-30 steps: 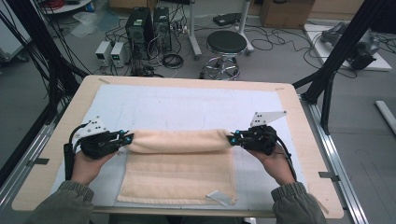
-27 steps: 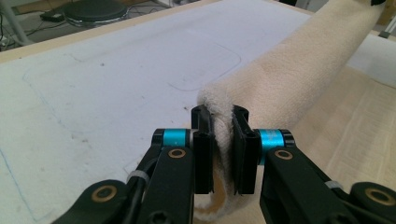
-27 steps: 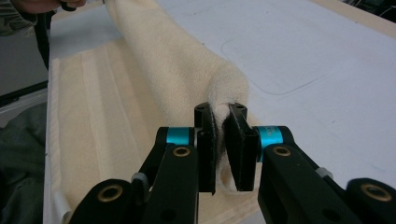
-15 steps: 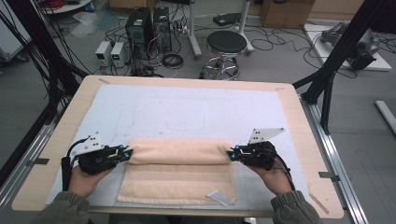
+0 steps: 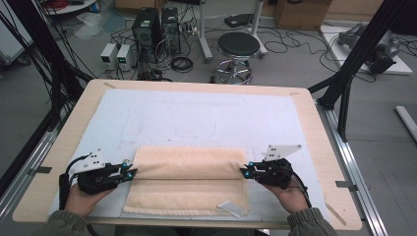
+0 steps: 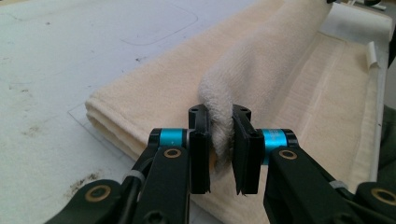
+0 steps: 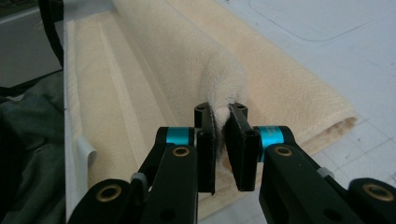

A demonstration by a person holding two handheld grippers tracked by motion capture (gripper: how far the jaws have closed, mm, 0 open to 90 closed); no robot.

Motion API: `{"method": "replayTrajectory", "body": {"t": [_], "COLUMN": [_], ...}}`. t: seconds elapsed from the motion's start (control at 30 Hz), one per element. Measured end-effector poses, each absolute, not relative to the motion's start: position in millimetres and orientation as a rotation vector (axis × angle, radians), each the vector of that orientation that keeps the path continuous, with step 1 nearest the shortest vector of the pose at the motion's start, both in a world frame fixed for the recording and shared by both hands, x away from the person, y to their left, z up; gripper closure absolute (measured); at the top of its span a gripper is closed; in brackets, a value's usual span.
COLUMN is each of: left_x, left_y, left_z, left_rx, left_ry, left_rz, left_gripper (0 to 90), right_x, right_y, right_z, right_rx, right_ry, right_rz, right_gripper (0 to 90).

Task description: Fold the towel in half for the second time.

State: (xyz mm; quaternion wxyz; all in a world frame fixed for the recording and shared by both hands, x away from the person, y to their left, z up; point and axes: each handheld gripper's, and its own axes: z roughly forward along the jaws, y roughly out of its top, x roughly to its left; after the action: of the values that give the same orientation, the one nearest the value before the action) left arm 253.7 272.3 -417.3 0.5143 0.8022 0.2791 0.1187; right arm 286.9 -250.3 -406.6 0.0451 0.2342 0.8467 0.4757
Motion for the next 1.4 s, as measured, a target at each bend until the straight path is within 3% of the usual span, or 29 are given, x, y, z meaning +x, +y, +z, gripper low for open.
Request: {"method": "replayTrajectory", "body": {"t": [0.17,0.27,0.4,0.67,0.87,0.97,1.17,1.4], "left_x": [243.1,237.1,235.9,236.5,238.4,240.5,241.5,235.7], "left_y": [275.1,279.6,282.9,266.8,264.4,260.7,254.2,258.3], "left_z": [-419.3,-417.2,-413.1,-425.4,-438.7,-442.7,-442.6,-426.7], "left_rx": [1.948,1.932,1.902,1.989,2.037,2.054,2.09,2.046], "left_ry": [0.653,0.646,0.633,0.568,0.589,0.608,0.62,0.594], "left_rz": [0.271,0.251,0.238,0.148,0.119,0.129,0.187,0.247], "left_gripper": [78.5,67.3,60.6,57.6,56.9,60.8,79.7,84.6], "right_x": [278.7,272.0,265.4,265.1,264.3,265.7,267.5,267.1], "right_y": [-252.6,-255.1,-258.3,-241.5,-235.2,-232.5,-230.1,-234.3], "right_z": [-407.8,-407.0,-400.2,-414.1,-430.1,-435.4,-438.3,-426.6], "right_rx": [0.701,0.683,0.664,0.606,0.573,0.596,0.601,0.613], "right_ry": [2.6,2.615,2.588,2.677,2.753,2.774,2.781,2.761], "right_rz": [1.446,1.466,1.539,1.482,1.393,1.368,1.342,1.4], "right_gripper": [81.7,75.2,70.6,59.9,57.6,61.4,82.2,85.7]}}
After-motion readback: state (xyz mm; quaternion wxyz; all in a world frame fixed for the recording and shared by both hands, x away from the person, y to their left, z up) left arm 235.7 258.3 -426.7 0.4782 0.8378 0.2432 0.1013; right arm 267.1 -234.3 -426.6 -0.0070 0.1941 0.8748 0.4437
